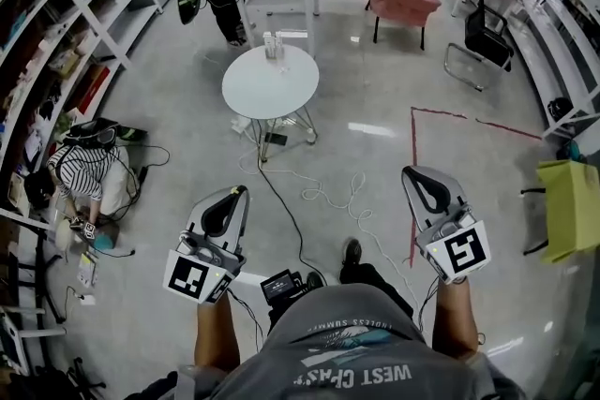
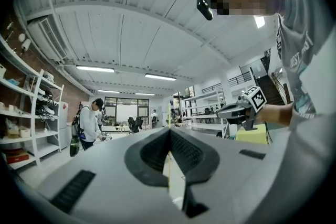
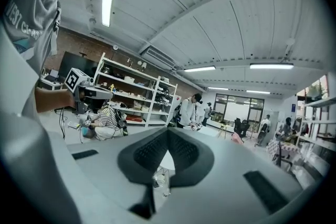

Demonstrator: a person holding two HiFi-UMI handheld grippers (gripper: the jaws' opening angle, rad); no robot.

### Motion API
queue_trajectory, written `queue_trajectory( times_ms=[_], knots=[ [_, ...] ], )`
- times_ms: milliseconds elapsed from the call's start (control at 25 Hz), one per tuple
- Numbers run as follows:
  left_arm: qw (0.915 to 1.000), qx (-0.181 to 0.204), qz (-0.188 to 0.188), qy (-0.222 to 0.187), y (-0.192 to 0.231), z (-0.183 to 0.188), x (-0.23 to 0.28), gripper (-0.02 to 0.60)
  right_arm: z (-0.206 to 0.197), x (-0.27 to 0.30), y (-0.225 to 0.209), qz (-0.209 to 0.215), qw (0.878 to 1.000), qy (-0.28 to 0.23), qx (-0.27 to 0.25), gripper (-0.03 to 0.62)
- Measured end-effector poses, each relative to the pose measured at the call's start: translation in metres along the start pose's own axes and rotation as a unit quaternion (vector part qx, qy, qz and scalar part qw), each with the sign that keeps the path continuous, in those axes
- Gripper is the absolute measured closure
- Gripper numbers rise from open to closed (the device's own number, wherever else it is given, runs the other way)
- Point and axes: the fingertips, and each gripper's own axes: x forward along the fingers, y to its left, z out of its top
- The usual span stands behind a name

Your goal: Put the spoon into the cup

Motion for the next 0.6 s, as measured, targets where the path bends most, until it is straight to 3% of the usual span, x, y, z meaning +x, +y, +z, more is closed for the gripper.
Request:
queue_trajectory(
  times_ms=[280,600],
  knots=[
    [0.9997,-0.018,0.004,0.014,0.000,-0.004,0.039,0.581,-0.014,0.035,-0.022,0.033,0.999,-0.006,0.013,0.592],
    [0.9990,0.003,0.020,0.040,0.000,-0.011,0.087,0.581,-0.036,0.063,-0.072,0.064,0.998,-0.012,0.025,0.592]
  ],
)
